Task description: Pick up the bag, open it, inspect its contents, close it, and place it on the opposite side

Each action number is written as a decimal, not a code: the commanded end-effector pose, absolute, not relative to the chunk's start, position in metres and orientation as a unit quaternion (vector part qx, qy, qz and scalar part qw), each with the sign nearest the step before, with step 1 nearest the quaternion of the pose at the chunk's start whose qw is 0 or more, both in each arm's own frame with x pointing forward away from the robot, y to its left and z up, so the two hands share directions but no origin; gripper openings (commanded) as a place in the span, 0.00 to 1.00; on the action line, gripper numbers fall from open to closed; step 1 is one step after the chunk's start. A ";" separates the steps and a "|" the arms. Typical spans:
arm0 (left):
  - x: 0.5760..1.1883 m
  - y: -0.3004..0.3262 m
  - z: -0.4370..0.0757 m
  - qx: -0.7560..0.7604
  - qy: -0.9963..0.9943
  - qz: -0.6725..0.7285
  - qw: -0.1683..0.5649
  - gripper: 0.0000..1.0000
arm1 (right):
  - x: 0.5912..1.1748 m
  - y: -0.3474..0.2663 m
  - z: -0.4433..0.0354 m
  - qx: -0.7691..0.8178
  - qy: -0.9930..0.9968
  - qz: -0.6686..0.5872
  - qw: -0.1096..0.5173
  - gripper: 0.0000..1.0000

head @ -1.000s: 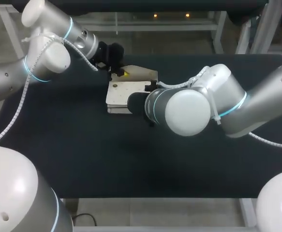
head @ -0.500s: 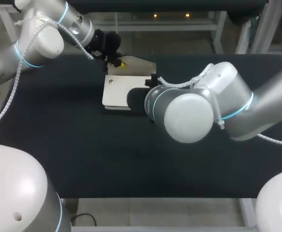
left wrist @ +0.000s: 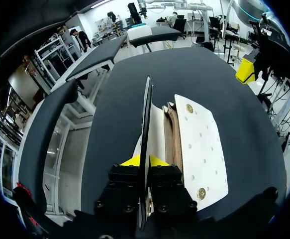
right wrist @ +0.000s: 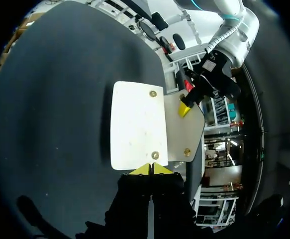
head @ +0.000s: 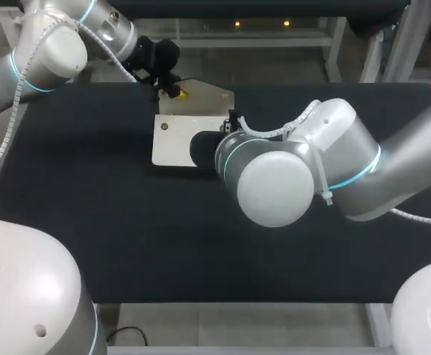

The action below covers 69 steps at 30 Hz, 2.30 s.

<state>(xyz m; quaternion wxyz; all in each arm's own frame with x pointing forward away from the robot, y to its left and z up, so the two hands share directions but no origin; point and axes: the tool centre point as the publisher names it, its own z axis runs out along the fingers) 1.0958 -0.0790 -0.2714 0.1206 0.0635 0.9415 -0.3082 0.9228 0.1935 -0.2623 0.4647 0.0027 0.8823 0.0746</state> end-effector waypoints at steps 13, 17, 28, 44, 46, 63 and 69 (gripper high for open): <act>1.083 -0.077 -0.237 0.041 0.946 -0.283 0.154 0.00 | 0.956 0.206 -0.234 -0.038 0.873 0.052 0.483 0.00; 1.077 -0.071 -0.228 0.030 0.945 -0.284 0.159 0.00 | 0.970 0.210 -0.229 -0.050 0.870 0.049 0.488 0.00; 1.066 -0.065 -0.222 0.025 0.942 -0.302 0.141 0.00 | 0.992 0.205 -0.229 -0.050 0.864 0.043 0.499 0.00; 1.052 -0.072 -0.222 0.027 0.942 -0.309 0.126 0.00 | 1.022 0.207 -0.246 -0.033 0.869 -0.001 0.494 0.00; 1.051 -0.073 -0.222 0.028 0.943 -0.307 0.125 0.00 | 1.025 0.208 -0.247 -0.032 0.869 -0.007 0.495 0.00; 1.048 -0.072 -0.220 0.024 0.937 -0.329 0.117 0.00 | 1.019 0.199 -0.273 -0.016 0.885 -0.014 0.465 0.00; 1.048 -0.072 -0.219 0.019 0.934 -0.335 0.120 0.00 | 1.008 0.198 -0.284 -0.013 0.893 -0.001 0.449 0.00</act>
